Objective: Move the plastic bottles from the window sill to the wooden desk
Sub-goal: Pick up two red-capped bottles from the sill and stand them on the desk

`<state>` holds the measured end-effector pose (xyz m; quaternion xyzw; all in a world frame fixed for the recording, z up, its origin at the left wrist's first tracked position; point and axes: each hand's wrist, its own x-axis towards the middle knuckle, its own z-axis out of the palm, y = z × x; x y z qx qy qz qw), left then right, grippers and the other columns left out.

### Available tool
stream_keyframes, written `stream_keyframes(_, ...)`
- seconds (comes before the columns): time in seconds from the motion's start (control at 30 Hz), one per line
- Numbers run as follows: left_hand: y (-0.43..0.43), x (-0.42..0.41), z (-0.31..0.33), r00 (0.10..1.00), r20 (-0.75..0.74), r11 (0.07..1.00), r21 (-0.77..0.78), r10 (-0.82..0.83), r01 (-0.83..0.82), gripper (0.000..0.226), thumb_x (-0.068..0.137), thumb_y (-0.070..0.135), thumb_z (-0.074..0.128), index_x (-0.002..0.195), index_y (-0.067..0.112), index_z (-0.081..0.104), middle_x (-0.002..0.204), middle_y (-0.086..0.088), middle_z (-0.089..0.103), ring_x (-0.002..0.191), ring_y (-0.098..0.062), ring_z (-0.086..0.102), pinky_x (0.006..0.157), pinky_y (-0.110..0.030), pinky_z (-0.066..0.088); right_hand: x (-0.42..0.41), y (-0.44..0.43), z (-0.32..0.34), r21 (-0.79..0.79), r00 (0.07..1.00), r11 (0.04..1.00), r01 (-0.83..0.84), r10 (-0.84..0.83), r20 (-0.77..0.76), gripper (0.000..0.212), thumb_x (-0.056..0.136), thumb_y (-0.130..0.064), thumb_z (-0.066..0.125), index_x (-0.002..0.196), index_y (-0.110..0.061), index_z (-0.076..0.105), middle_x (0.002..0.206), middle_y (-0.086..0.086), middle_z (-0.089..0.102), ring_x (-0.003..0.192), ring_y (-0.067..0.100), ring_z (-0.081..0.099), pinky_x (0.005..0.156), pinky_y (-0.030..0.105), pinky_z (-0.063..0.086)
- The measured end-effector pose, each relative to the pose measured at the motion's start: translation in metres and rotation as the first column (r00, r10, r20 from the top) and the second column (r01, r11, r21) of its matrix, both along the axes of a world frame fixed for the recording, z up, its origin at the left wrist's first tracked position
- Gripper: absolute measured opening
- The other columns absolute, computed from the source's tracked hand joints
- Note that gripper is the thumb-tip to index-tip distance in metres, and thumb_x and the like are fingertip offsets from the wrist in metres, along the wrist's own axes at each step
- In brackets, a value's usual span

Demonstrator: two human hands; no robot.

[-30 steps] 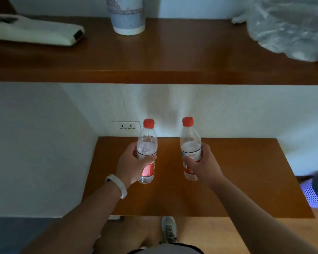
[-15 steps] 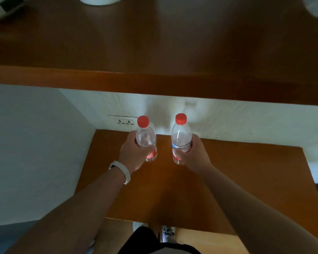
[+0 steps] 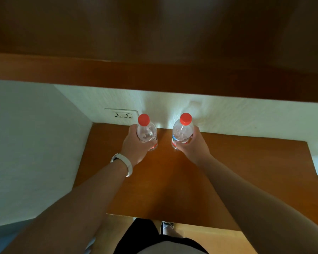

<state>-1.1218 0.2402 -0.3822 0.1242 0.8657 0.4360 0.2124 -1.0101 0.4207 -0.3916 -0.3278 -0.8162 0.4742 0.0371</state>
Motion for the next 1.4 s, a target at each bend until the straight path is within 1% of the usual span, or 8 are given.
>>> stream_keyframes(0.2,-0.007,0.004,0.008,0.999,0.038,0.999,0.006,-0.033,0.033,0.068,0.075,0.025,0.085,0.129,0.021,0.045,0.109,0.014,0.057,0.098,-0.006,0.059,0.075,-0.017,0.047,0.010,-0.002,0.003,-0.053,1.000,0.999,-0.006,0.007,0.014,0.080,0.074,-0.028,0.084,0.139,-0.021,0.038,0.130,-0.005,0.052,0.116,0.011,0.051,0.079,0.012,0.039)
stream_keyframes(0.33,-0.016,0.010,0.016,1.000,0.025,1.000,0.013,-0.018,0.017,0.065,0.077,0.028,0.084,0.129,0.028,0.045,0.117,0.013,0.059,0.110,-0.011,0.060,0.094,-0.034,0.053,0.023,-0.003,0.016,-0.049,1.000,0.999,0.004,-0.003,0.025,0.084,0.078,-0.033,0.080,0.146,-0.020,0.031,0.144,-0.003,0.044,0.127,0.011,0.043,0.093,0.023,0.037)
stream_keyframes(0.47,-0.026,0.022,0.033,0.998,-0.057,1.000,-0.015,-0.012,0.011,0.064,0.083,0.031,0.079,0.136,0.025,0.043,0.132,0.006,0.057,0.124,-0.016,0.054,0.104,-0.040,0.047,0.036,-0.005,0.033,0.019,0.999,1.000,-0.013,0.013,0.030,0.077,0.085,-0.039,0.073,0.148,-0.020,0.031,0.149,0.000,0.042,0.135,0.017,0.041,0.105,0.035,0.039)
stream_keyframes(0.57,-0.035,0.035,0.050,0.981,-0.177,0.993,-0.107,-0.076,0.057,0.066,0.089,0.030,0.073,0.144,0.022,0.039,0.147,0.000,0.048,0.135,-0.021,0.045,0.108,-0.040,0.040,0.047,-0.008,0.049,0.172,0.995,0.980,-0.099,0.093,0.039,0.067,0.090,-0.040,0.067,0.146,-0.019,0.036,0.147,0.001,0.045,0.129,0.018,0.047,0.100,0.032,0.042)
stream_keyframes(0.67,-0.047,0.045,0.066,0.941,-0.293,0.973,-0.205,-0.169,0.111,0.059,0.091,0.034,0.068,0.144,0.023,0.043,0.147,0.000,0.049,0.135,-0.021,0.044,0.105,-0.036,0.037,0.055,-0.012,0.063,0.297,0.980,0.935,-0.195,0.199,0.016,0.059,0.091,-0.039,0.063,0.141,-0.017,0.042,0.140,0.003,0.050,0.120,0.019,0.052,0.094,0.028,0.043)
stream_keyframes(0.9,-0.082,0.064,0.098,0.815,-0.468,0.904,-0.402,-0.341,0.147,0.053,0.095,0.044,0.058,0.143,0.022,0.050,0.146,-0.001,0.051,0.137,-0.021,0.044,0.110,-0.040,0.036,0.064,-0.038,0.097,0.466,0.907,0.807,-0.362,0.420,-0.021,0.048,0.096,-0.043,0.052,0.138,-0.020,0.046,0.140,-0.002,0.049,0.125,0.018,0.047,0.101,0.038,0.046)
stream_keyframes(1.1,-0.141,0.105,0.113,0.814,-0.487,0.882,-0.466,-0.317,0.066,0.053,0.098,0.050,0.047,0.146,0.029,0.046,0.152,0.002,0.044,0.141,-0.021,0.037,0.114,-0.044,0.029,0.075,-0.089,0.111,0.623,0.817,0.628,-0.466,0.575,0.031,0.049,0.096,-0.045,0.049,0.139,-0.021,0.047,0.139,-0.002,0.052,0.125,0.019,0.050,0.099,0.028,0.037)
stream_keyframes(1.4,-0.295,0.210,0.133,0.823,-0.539,0.832,-0.529,-0.178,-0.166,0.061,0.091,0.058,0.034,0.139,0.025,0.054,0.141,-0.006,0.057,0.130,-0.029,0.051,0.105,-0.053,0.041,0.106,-0.233,0.127,0.618,0.596,0.395,-0.680,0.789,0.152,0.058,0.098,-0.058,0.030,0.148,-0.029,0.034,0.154,-0.004,0.034,0.143,0.019,0.029,0.113,0.041,0.033)
